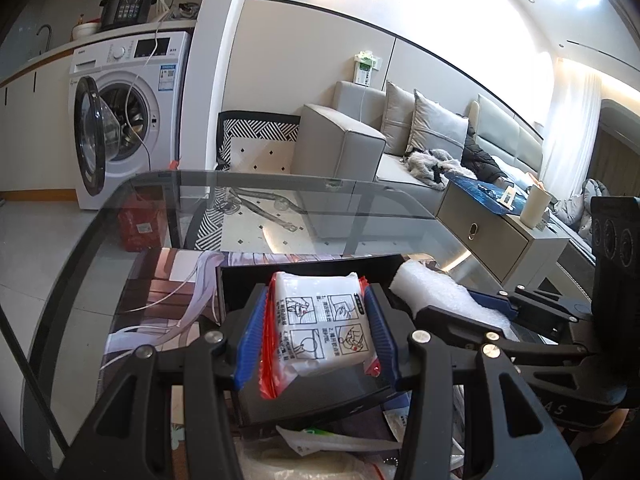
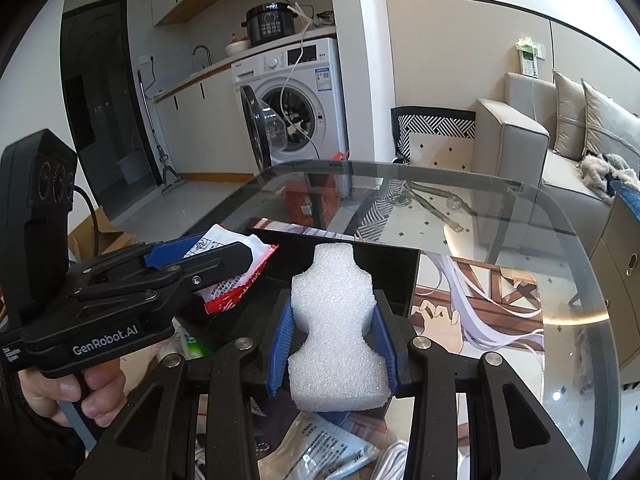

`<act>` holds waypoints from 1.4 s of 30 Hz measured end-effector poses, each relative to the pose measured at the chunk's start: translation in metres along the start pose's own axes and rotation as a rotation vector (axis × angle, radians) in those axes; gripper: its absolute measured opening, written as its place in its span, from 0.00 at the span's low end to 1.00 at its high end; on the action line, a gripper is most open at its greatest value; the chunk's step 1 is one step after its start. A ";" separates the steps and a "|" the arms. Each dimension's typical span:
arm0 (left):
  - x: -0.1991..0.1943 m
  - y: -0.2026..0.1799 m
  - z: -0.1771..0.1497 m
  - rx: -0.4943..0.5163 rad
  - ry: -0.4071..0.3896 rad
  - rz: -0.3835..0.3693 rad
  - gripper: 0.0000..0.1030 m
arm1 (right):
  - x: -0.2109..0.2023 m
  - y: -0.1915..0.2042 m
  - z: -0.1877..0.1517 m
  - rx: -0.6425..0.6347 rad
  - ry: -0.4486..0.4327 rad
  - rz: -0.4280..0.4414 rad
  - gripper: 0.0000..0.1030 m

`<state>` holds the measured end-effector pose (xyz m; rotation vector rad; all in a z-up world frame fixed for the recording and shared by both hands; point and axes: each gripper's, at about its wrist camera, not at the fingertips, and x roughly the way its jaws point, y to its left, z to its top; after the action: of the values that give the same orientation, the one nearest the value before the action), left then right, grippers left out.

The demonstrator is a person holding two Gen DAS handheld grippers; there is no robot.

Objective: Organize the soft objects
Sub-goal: 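Lower the foam and packet into the black box and open both grippers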

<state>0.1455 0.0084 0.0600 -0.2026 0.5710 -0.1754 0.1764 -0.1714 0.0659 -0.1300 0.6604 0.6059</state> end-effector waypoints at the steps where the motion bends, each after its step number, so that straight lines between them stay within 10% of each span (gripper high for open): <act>1: 0.002 0.001 0.000 -0.002 0.003 0.000 0.46 | 0.004 0.000 0.000 -0.003 0.009 0.000 0.37; 37: 0.028 0.005 -0.004 0.010 0.074 -0.012 0.47 | 0.051 0.007 -0.009 -0.103 0.107 -0.029 0.38; 42: 0.028 0.003 -0.004 0.026 0.078 -0.016 0.48 | 0.041 0.009 -0.012 -0.140 0.059 -0.050 0.71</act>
<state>0.1673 0.0043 0.0417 -0.1755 0.6445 -0.2064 0.1907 -0.1477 0.0317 -0.2946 0.6703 0.6019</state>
